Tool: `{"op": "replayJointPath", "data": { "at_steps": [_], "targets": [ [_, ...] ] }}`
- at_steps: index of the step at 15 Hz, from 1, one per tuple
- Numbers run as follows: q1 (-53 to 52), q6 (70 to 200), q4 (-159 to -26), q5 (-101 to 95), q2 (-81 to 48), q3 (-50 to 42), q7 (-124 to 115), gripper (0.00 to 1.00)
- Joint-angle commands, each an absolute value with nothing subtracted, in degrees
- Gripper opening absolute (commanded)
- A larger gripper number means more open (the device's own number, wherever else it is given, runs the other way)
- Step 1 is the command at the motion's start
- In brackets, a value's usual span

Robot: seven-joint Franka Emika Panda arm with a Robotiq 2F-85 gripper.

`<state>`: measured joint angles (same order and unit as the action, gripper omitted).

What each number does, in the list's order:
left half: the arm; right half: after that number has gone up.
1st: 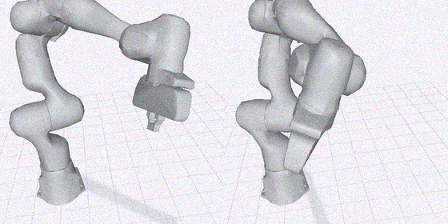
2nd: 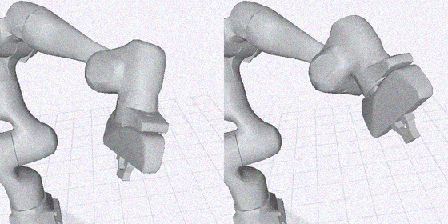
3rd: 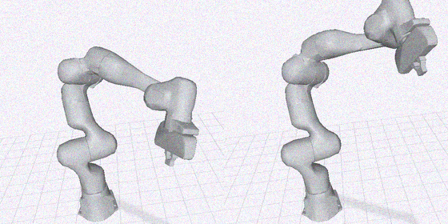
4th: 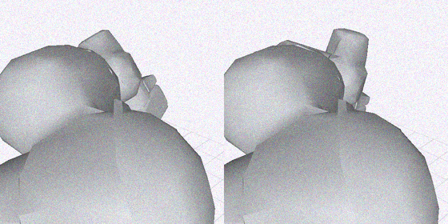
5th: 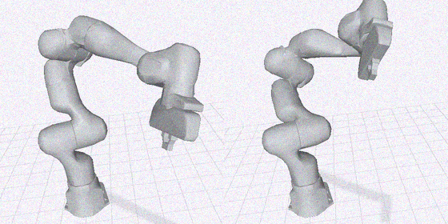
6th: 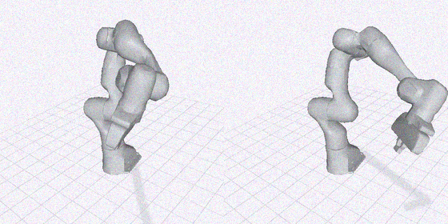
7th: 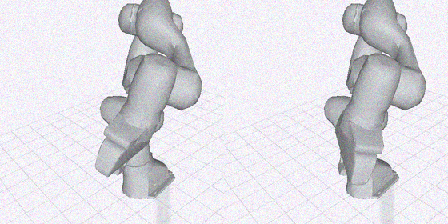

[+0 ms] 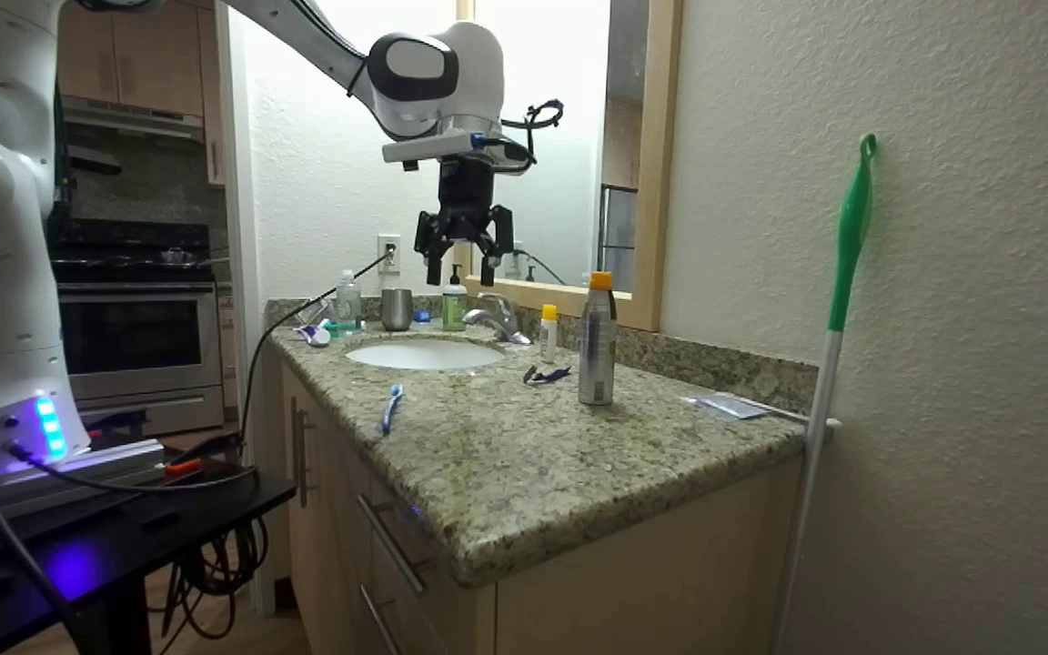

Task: Pick up the toothbrush from the countertop and put it in the silver cup.

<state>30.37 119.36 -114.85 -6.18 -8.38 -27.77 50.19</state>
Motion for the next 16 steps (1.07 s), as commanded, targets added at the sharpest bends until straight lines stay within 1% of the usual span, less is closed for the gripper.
{"op": "replayJointPath", "data": {
  "at_steps": [1, 5, 6, 12, 16],
  "targets": [
    [31.7, 119.1, -114.8, -6.0, -9.3, -27.2, 52.6, 1.0],
    [32.2, 119.1, -114.9, -5.9, -10.2, -27.0, 54.5, 1.0],
    [32.2, 119.2, -116.2, -8.4, -10.2, -27.2, 57.0, 1.0],
    [35.1, 126.8, -129.9, -14.1, -8.2, -28.2, 76.8, 1.0],
    [39.4, 137.7, -140.9, -9.5, -3.4, -28.9, 89.8, 1.0]
  ]
}}
